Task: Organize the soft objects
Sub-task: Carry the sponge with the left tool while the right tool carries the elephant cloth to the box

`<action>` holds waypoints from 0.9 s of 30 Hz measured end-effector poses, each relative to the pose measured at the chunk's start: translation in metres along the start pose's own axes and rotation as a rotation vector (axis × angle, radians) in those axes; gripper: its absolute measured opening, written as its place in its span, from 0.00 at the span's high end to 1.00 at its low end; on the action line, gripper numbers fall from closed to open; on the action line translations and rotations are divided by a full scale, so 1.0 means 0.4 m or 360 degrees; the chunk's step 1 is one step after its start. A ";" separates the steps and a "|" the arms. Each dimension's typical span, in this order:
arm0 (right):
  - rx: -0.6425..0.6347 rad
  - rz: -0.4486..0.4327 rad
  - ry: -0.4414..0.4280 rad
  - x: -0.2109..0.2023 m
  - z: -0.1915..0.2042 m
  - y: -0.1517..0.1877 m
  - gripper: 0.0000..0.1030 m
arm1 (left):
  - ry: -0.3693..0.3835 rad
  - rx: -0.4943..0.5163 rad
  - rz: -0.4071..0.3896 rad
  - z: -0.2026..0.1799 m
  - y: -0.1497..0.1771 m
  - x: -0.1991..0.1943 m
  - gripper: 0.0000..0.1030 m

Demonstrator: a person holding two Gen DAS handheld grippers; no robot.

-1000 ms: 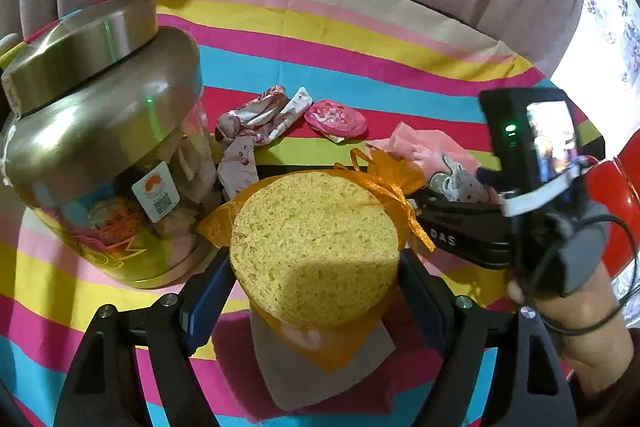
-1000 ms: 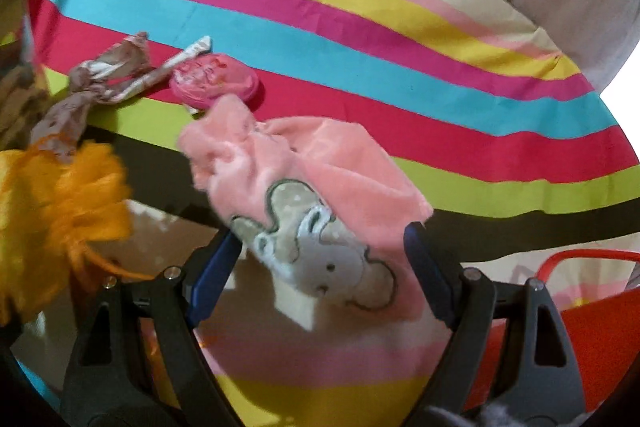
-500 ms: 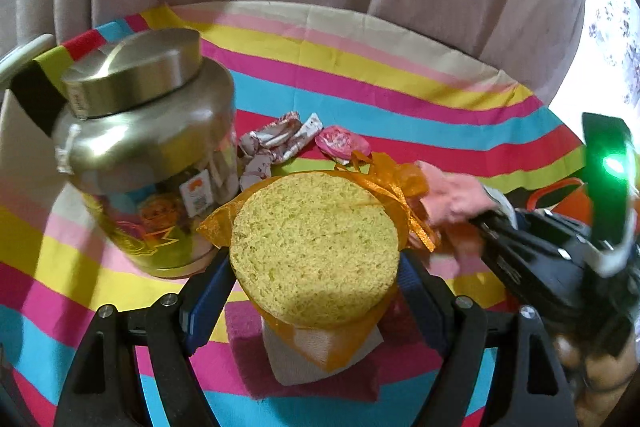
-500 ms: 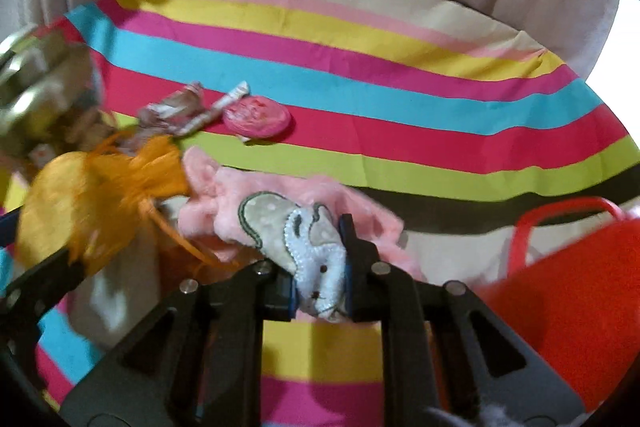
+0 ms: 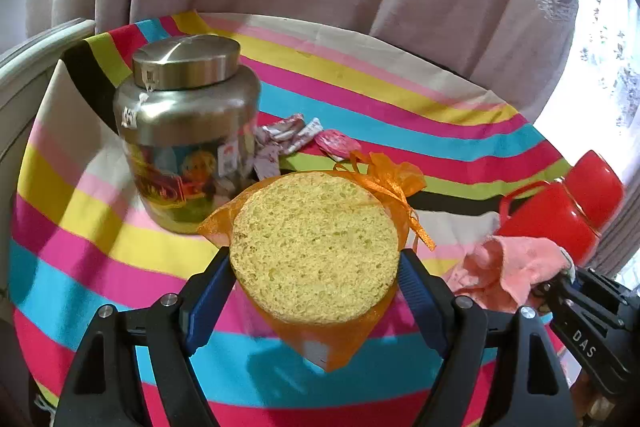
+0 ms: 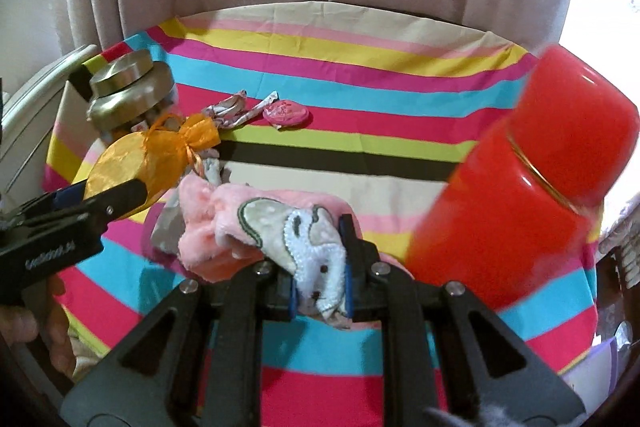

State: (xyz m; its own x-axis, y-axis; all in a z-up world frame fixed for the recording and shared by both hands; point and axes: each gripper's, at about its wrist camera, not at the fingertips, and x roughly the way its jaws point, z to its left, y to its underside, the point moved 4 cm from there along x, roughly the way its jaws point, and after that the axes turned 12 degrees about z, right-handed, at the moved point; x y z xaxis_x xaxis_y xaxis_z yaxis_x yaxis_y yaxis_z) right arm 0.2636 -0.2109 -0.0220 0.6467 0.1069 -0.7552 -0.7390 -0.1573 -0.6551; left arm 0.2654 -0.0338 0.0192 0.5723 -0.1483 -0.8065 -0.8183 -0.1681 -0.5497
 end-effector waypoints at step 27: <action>0.0483 -0.0023 0.0235 -0.334 -0.487 0.336 0.81 | 0.0277 0.0506 0.0013 -0.420 0.211 -0.129 0.21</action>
State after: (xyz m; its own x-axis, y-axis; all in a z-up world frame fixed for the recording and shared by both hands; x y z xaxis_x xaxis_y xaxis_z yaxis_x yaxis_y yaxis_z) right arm 0.1148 -0.4375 -0.0047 0.6614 -0.0402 -0.7489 -0.7377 0.1450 -0.6593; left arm 0.1761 -0.2041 0.0510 0.5441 -0.3164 -0.7771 -0.7830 0.1412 -0.6057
